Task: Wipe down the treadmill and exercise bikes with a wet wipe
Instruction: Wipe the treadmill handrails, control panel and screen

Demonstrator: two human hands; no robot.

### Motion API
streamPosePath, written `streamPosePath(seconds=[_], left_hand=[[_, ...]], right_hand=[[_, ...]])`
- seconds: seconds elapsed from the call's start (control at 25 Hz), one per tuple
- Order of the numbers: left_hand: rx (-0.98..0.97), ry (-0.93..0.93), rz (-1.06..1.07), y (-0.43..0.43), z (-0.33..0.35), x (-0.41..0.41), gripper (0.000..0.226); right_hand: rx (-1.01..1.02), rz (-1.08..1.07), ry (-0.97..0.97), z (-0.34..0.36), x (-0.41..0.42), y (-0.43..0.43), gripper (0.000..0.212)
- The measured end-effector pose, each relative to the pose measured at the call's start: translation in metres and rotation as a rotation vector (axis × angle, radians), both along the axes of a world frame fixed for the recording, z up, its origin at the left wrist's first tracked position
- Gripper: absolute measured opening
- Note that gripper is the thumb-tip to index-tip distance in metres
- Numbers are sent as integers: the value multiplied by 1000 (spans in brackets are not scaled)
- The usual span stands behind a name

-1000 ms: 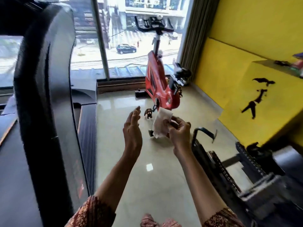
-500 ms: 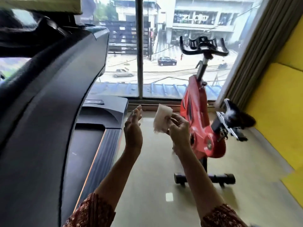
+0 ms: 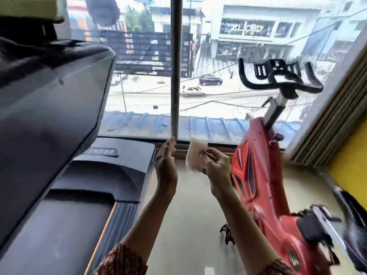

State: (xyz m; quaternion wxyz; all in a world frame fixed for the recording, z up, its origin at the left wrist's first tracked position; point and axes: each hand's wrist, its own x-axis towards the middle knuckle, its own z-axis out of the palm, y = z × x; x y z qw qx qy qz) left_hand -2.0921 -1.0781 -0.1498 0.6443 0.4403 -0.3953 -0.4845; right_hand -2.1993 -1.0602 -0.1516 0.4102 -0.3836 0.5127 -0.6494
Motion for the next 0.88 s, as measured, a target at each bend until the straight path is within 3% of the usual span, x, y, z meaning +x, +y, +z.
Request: streamPosePath(seconds=[0.36,0.56,0.88], left_hand=[[34,-10,48,-242,4,-23,36],[58,-61,267,-383,-4,-23,38],[88,54,526,-544,5,-6,38]], right_hand=[[14,28,14,-9,-26,-260,24],[4,203,124,-11,-31,-424,25],[12,550,120,3,7,-623,17]])
